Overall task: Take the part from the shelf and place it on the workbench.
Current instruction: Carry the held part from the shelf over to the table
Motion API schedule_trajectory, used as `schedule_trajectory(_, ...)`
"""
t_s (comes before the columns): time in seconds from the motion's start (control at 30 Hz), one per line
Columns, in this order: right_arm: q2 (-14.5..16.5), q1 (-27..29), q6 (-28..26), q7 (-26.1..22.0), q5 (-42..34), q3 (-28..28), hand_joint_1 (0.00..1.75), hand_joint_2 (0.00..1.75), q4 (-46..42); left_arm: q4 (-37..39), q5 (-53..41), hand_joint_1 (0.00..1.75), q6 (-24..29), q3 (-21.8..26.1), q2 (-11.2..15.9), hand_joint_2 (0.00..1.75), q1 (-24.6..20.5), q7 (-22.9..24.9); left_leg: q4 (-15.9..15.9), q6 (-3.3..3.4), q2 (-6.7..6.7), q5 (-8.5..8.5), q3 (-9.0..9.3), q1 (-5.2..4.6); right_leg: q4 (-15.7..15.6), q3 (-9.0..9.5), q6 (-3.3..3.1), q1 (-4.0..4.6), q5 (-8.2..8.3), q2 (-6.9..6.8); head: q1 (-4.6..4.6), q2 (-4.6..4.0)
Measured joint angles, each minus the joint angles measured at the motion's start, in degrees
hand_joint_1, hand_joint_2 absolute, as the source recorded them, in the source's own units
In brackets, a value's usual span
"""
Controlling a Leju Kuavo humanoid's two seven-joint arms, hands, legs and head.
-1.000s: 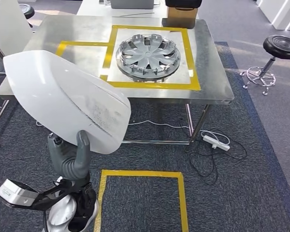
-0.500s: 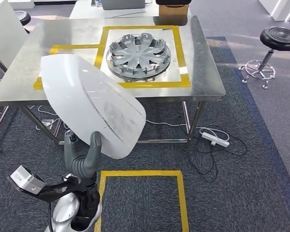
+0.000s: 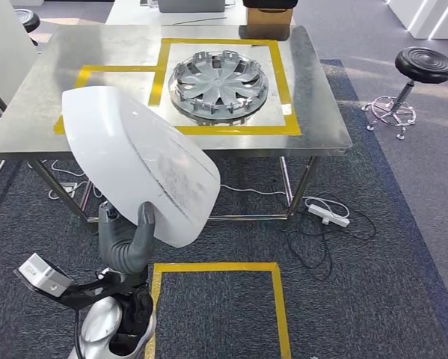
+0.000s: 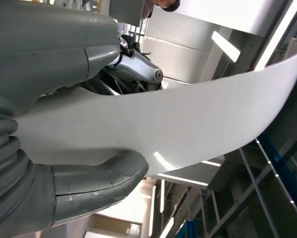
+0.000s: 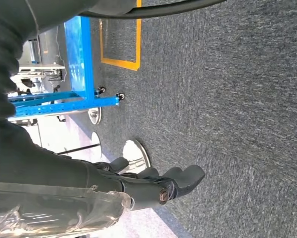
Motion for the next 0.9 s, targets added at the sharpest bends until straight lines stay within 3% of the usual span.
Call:
schedule_trajectory(0.1,0.0,0.0,0.0,-0.2,0.0,0.0,0.00,1.75,0.0,0.2,0.0,1.75,-0.2,0.2,-0.1,1.75,0.0,0.0,-0.1,0.68,0.10,0.05,0.01,0.01,10.5,-4.86,0.51,-0.05,-5.16,-0.26,0.45,0.00)
schedule_trajectory(0.13,0.0,0.1,0.0,-0.3,0.1,0.0,0.00,1.75,0.0,0.3,-0.1,1.75,-0.3,0.3,-0.1,1.75,0.0,-0.1,-0.1,0.71,0.10,0.03,0.01,-0.02,13.4,-6.20,0.53,-0.05,-6.02,-0.26,0.45,0.00)
schedule_trajectory(0.17,0.0,0.1,0.1,-0.3,0.1,0.0,0.00,1.75,0.0,0.4,-0.2,1.75,-0.4,0.4,-0.1,1.75,0.0,-0.2,-0.1,0.72,0.10,0.02,0.04,-0.03,14.2,-6.61,0.51,-0.05,-5.80,-0.26,0.49,0.00)
schedule_trajectory(0.2,0.0,0.1,0.1,-0.4,0.2,0.0,0.00,1.75,0.0,0.4,-0.3,1.75,-0.5,0.5,-0.1,1.75,0.0,-0.3,-0.1,0.70,0.09,-0.01,0.10,-0.04,12.8,-5.91,0.44,-0.05,-4.58,-0.27,0.48,0.01)
schedule_trajectory(0.27,0.0,0.0,0.1,-0.6,0.4,0.1,0.00,1.75,0.0,0.4,-0.7,1.75,-0.5,0.6,-0.1,1.75,0.0,-0.5,0.0,0.49,0.07,-0.12,0.30,-0.04,5.4,-2.14,0.21,-0.06,-1.01,-0.41,0.50,0.00)
schedule_trajectory(0.33,0.0,-0.1,0.1,-0.8,0.5,0.2,0.00,1.75,0.0,0.4,-0.7,1.75,-0.3,0.7,-0.2,1.75,0.0,-0.6,0.1,-0.05,0.05,-0.27,0.34,-0.28,-0.4,0.91,-0.17,0.02,0.72,-0.49,0.42,-0.01)
schedule_trajectory(0.43,0.0,0.0,0.1,-0.9,0.5,0.5,0.00,1.75,0.0,0.6,-0.5,1.75,1.4,0.9,-0.6,1.75,0.1,-0.1,0.0,-1.09,0.08,-0.20,0.26,-0.33,-1.5,1.33,-1.13,0.20,0.80,-0.29,0.30,0.00)
schedule_trajectory(0.5,0.0,0.1,0.0,-0.9,0.4,0.5,0.00,1.75,0.0,0.7,-0.5,1.75,2.7,1.0,-0.9,1.75,0.1,0.5,1.3,-1.78,0.08,-1.32,-0.33,-0.21,-1.7,1.36,-1.83,0.07,1.00,-0.26,0.18,0.00)
schedule_trajectory(0.53,0.0,0.0,0.0,-1.0,0.4,0.5,0.00,1.75,0.0,0.8,-0.5,1.75,3.0,1.0,-1.0,1.75,0.1,0.7,3.6,-2.07,0.08,-2.77,-1.39,-0.18,-1.8,1.40,-2.10,-0.04,1.08,-0.27,0.04,0.01)
schedule_trajectory(0.6,0.1,0.0,0.0,-1.2,0.4,0.5,0.00,1.75,0.0,1.1,-0.4,1.75,2.8,1.0,-0.9,1.75,0.2,0.8,11.1,-2.45,0.08,-6.41,-4.98,-0.13,-1.8,1.35,-2.35,-0.04,1.05,-0.28,-0.21,0.00)
schedule_trajectory(0.63,0.1,0.1,0.0,-1.2,0.4,0.5,0.00,1.75,0.0,1.3,-0.4,1.75,2.7,1.0,-0.9,1.75,0.2,0.8,14.3,-2.53,0.08,-7.50,-6.65,-0.11,-1.8,1.34,-2.37,-0.04,1.04,-0.27,-0.22,0.00)
schedule_trajectory(0.67,0.1,0.1,0.0,-1.2,0.4,0.5,0.00,1.75,0.0,1.5,-0.4,1.75,2.6,1.0,-0.8,1.75,0.2,0.8,15.9,-2.53,0.08,-7.52,-7.56,-0.11,-1.8,1.34,-2.38,-0.03,1.03,-0.26,-0.25,-0.01)
schedule_trajectory(0.7,0.1,0.1,0.1,-1.2,0.5,0.5,0.00,1.75,0.0,1.6,-0.5,1.75,2.4,1.0,-0.8,1.75,0.2,0.8,15.4,-2.48,0.08,-6.45,-7.43,-0.11,-1.8,1.37,-2.38,-0.04,1.02,-0.22,-0.26,-0.01)
schedule_trajectory(0.73,0.1,0.1,0.1,-1.3,0.5,0.5,0.00,1.75,0.0,1.7,-0.6,1.75,2.2,1.0,-0.8,1.75,0.2,0.8,12.8,-2.37,0.08,-4.56,-6.24,-0.10,-1.8,1.41,-2.34,-0.05,1.00,-0.16,-0.28,-0.01)
schedule_trajectory(0.8,0.1,0.0,0.2,-1.4,0.6,0.5,0.00,1.75,0.0,1.8,-1.0,1.75,1.5,0.8,-0.8,1.75,0.0,0.6,5.1,-2.07,0.07,-1.02,-2.54,-0.08,-1.6,1.41,-2.03,0.09,0.88,-0.02,-0.36,0.00)
schedule_trajectory(0.83,0.1,0.0,0.2,-1.5,0.7,0.5,0.00,1.75,0.0,1.8,-1.2,1.75,1.1,0.8,-0.8,1.75,-0.1,0.5,2.2,-1.81,0.05,-0.19,-1.19,-0.08,-1.6,1.33,-1.77,0.22,0.80,0.03,-0.33,0.00)
schedule_trajectory(0.9,0.1,0.0,0.3,-1.5,1.0,0.6,0.00,1.75,0.0,1.8,-1.4,1.75,0.5,0.7,-0.8,1.75,-0.3,0.2,0.1,-0.99,-0.06,-0.47,-0.42,-0.15,-1.5,1.20,-1.02,0.41,0.79,0.07,-0.33,-0.01)
